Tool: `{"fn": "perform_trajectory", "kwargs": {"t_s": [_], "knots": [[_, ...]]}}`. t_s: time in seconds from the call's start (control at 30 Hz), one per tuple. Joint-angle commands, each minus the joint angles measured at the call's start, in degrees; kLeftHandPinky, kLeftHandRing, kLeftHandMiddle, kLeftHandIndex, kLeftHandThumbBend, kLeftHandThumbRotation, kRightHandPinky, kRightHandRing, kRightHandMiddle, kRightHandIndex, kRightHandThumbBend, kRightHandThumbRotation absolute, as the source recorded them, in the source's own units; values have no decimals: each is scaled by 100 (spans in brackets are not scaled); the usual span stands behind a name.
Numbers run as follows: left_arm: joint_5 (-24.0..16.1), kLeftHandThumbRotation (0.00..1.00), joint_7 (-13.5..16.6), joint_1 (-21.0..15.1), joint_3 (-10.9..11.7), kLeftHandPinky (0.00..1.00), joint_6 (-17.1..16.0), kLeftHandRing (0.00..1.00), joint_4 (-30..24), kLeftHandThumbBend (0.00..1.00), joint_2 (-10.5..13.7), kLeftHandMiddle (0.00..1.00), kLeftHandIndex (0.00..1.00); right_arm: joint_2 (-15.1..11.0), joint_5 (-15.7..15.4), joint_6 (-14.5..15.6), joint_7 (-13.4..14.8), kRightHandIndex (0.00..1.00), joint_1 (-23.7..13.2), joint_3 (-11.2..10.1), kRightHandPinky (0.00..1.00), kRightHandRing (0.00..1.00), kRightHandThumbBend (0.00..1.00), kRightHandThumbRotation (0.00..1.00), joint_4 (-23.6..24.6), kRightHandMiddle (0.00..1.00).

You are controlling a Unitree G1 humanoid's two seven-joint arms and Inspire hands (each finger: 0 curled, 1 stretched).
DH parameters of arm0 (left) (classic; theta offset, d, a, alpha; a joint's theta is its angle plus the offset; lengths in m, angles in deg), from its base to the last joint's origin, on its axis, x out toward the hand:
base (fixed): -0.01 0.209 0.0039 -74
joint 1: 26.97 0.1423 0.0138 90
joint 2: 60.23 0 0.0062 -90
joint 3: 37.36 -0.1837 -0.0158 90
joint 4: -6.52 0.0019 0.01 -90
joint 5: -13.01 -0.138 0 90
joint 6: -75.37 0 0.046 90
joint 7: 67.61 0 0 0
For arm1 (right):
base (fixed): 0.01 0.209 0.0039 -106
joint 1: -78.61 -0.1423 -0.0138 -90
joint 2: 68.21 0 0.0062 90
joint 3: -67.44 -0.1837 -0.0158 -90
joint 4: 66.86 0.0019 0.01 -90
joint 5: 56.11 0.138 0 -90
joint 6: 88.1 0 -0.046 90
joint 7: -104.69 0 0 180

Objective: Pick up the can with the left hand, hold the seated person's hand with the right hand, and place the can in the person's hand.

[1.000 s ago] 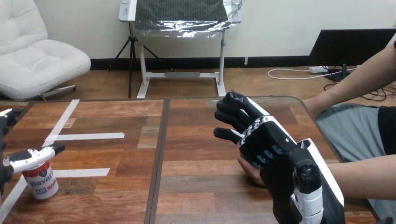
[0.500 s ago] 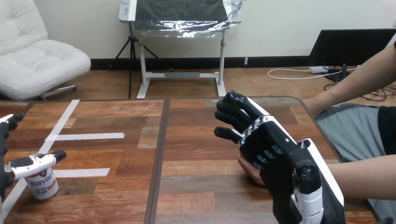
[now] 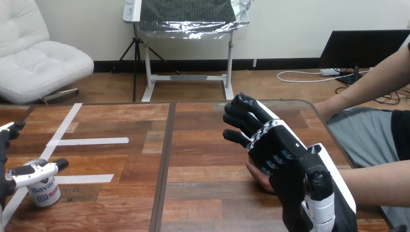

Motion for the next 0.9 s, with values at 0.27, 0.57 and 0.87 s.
{"fn": "perform_trajectory", "kwargs": {"t_s": [0.27, 0.57, 0.87], "knots": [[-167, 23, -65, -218, -80, 78, -19, 86, 163, 87, 86, 86, 85, 53, 70, -80, 1, 91, -304, -23, 89, 92, 78, 97, 90, 91], [-159, 24, -85, -331, -113, 78, 19, 86, 344, 89, 69, 86, 85, 50, 64, -85, 3, 91, -316, -38, 88, 92, 78, 97, 83, 91], [-180, 24, -117, -414, -167, 77, 88, 86, 484, 89, 87, 87, 86, 61, 46, -89, 21, 90, -334, -49, 88, 92, 78, 97, 80, 90]]}}
